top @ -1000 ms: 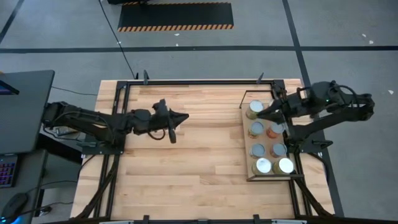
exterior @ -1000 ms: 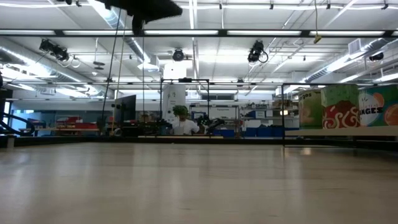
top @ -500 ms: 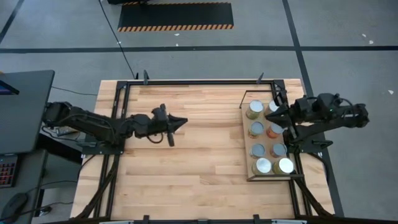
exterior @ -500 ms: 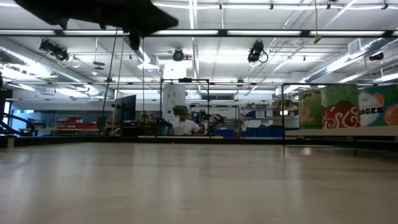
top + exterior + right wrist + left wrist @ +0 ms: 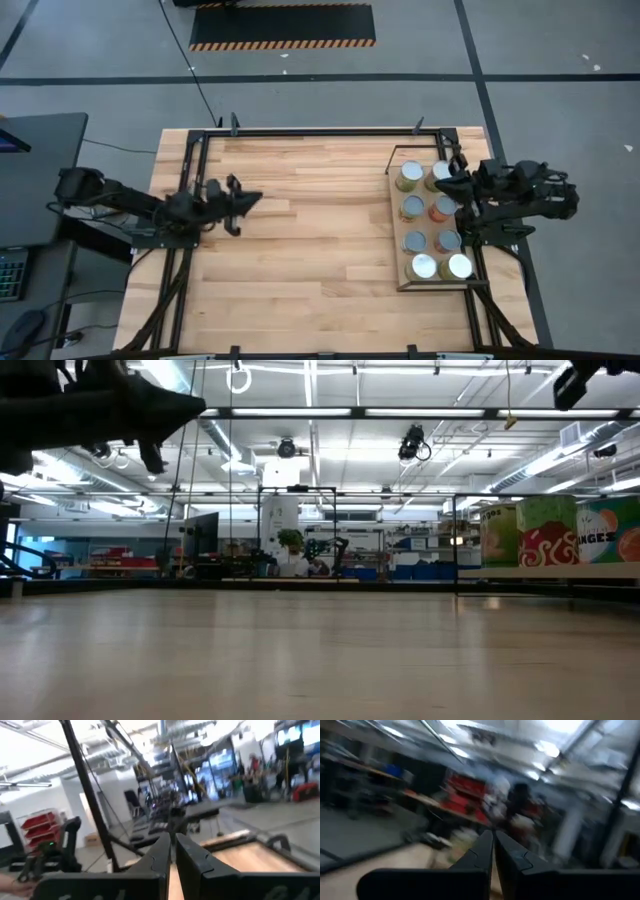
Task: Pick and place cans onto a shelf
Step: Return to Home Position
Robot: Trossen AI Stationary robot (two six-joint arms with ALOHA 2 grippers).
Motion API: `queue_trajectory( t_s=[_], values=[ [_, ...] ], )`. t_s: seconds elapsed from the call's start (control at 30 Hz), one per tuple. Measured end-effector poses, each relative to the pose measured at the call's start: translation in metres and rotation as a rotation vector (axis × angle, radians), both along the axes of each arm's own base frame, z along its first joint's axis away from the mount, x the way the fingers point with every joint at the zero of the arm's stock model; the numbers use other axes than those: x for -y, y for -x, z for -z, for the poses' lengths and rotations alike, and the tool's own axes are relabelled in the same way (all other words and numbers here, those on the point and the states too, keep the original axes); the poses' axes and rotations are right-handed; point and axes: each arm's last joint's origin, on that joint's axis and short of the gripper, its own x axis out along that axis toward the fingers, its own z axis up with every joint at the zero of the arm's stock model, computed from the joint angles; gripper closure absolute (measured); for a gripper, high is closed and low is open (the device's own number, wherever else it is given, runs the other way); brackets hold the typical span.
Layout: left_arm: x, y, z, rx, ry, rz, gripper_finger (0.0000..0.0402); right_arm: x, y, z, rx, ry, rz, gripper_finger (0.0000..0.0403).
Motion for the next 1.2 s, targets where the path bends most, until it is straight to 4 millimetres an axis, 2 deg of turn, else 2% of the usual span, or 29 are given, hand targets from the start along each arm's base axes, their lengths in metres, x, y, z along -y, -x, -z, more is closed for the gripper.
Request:
queue_trajectory(
  t_s=[0.13,0.23,0.33,0.5,0.73,0.97,1.1,1.2],
  values=[
    [-0.007,0.008,-0.009,0.046,-0.041,-0.091,0.0377,0.002,0.023,-0.024,-0.041,0.015,-0.018,0.0369],
    [-0.012,0.011,-0.007,-0.012,-0.033,-0.149,0.0377,0.005,0.039,-0.04,-0.004,0.076,0.038,0.0369],
    [-0.014,0.014,-0.002,-0.083,-0.017,-0.162,0.0377,0.006,0.046,-0.05,0.055,0.14,0.079,0.0369],
    [-0.014,0.023,-0.006,-0.083,-0.059,-0.172,0.0377,0.005,0.04,-0.045,0.055,0.112,0.062,0.0369],
    [-0.017,0.034,-0.006,-0.128,-0.085,-0.295,0.0377,0.003,0.026,-0.028,-0.002,0.027,0.029,0.0369],
    [-0.012,0.043,0.0,-0.163,-0.112,-0.077,0.0377,0.001,0.017,-0.028,0.125,0.081,-0.014,0.0369],
    [-0.01,0.05,0.001,-0.148,-0.124,-0.011,0.0377,0.0,0.008,-0.018,0.137,0.071,0.008,0.0369],
    [-0.01,0.054,0.003,-0.165,-0.136,0.0,0.0377,-0.001,-0.004,-0.003,0.142,0.067,0.007,0.0369]
  ],
)
